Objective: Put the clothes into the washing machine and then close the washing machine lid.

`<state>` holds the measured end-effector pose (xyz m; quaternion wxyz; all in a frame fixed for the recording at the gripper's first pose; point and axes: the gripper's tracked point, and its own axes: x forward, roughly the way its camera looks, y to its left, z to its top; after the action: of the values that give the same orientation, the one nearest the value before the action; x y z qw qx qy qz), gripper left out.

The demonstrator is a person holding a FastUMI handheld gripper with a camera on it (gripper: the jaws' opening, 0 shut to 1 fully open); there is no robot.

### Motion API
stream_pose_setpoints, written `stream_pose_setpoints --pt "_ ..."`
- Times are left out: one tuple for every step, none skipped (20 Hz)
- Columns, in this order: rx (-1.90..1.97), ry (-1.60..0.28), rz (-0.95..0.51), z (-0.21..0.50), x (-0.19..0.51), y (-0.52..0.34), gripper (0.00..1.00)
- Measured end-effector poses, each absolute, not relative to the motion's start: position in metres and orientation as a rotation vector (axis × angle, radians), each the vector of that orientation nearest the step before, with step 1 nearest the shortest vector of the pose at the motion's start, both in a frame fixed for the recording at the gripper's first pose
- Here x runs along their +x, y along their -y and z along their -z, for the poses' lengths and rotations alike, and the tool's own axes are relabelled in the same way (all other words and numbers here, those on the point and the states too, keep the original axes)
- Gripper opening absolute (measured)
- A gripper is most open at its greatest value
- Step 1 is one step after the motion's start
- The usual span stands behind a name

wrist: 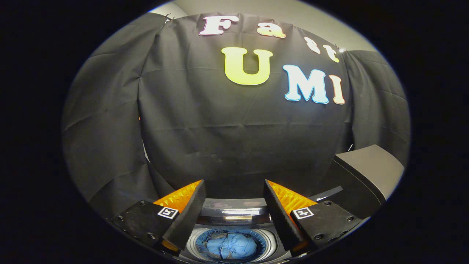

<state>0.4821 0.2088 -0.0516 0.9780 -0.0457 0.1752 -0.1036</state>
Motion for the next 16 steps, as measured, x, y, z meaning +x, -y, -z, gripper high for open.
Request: stream_pose_setpoints --pt "-0.092 -0.356 0.21 0.053 0.479 -0.209 0.97" --pt "-0.092 -0.357 0.211 0.054 0.476 -0.21 0.97" --pt "-0.091 -0.36 0.212 0.055 0.473 -0.21 0.97" --pt "-0.091 -0.363 0.213 0.057 0.469 -0.21 0.97" --pt "-0.092 -0.366 0.214 0.058 0.466 -0.211 0.97" --pt "-0.092 -0.368 0.215 0.061 0.463 -0.211 0.97" --pt "-0.09 -0.371 0.217 0.063 0.459 -0.211 0.97" --pt "-0.088 -0.373 0.22 0.064 0.455 -0.212 0.97" --pt "-0.088 -0.375 0.223 0.065 0.453 -0.212 0.97" --pt "-0.089 -0.378 0.225 0.068 0.45 -0.212 0.98" --pt "-0.089 -0.382 0.226 0.07 0.447 -0.213 0.98" --pt "-0.087 -0.385 0.228 0.071 0.443 -0.214 0.98" --pt "-0.084 -0.389 0.231 0.074 0.44 -0.214 0.98" --pt "-0.081 -0.393 0.235 0.077 0.437 -0.214 0.97" --pt "-0.078 -0.401 0.238 0.081 0.434 -0.214 0.97" --pt "-0.078 -0.423 0.242 0.09 0.431 -0.215 0.97"
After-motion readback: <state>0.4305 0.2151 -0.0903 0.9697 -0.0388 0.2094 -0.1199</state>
